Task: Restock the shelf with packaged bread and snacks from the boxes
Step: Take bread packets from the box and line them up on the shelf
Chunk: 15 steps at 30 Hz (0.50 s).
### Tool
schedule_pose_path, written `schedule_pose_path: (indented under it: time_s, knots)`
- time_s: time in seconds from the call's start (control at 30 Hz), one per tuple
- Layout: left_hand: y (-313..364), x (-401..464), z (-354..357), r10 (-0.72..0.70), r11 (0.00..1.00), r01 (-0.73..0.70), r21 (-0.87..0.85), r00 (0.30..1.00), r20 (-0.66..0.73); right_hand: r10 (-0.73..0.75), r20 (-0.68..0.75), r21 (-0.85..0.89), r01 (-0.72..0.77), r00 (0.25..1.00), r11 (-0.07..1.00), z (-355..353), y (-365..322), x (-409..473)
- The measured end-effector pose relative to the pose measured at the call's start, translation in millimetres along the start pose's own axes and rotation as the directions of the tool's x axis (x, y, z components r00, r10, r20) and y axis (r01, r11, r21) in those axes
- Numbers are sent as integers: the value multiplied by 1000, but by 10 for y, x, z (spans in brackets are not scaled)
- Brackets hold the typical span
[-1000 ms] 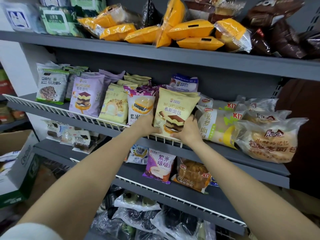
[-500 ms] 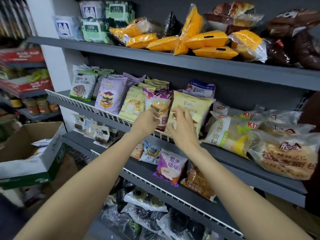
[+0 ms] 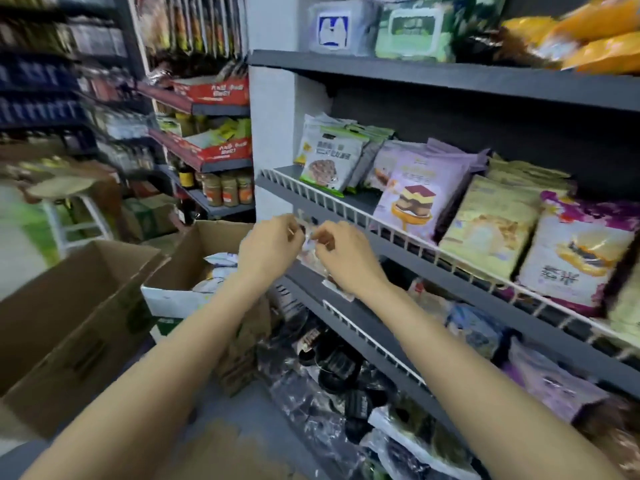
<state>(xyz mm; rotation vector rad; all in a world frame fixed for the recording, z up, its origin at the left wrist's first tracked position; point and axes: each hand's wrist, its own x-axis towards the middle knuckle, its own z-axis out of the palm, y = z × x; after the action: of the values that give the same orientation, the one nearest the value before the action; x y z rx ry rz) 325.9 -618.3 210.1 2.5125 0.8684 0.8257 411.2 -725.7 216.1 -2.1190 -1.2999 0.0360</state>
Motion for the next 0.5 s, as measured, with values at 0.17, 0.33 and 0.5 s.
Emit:
schedule_pose_path:
  time_s: [0.17, 0.33, 0.5]
  knots:
    - [-1458, 509, -40, -209, 977, 211, -16, 976, 62, 40, 185, 5, -42, 982, 999, 1088, -351, 937]
    - [-2715, 1005, 204, -423, 902, 431, -21, 892, 161, 131, 353, 20, -147, 927, 989, 2184, -364, 1849]
    - [-3803, 1669, 728, -483, 874, 473, 116, 813, 325, 241, 470, -46, -249, 849, 967, 3214, -84, 2738]
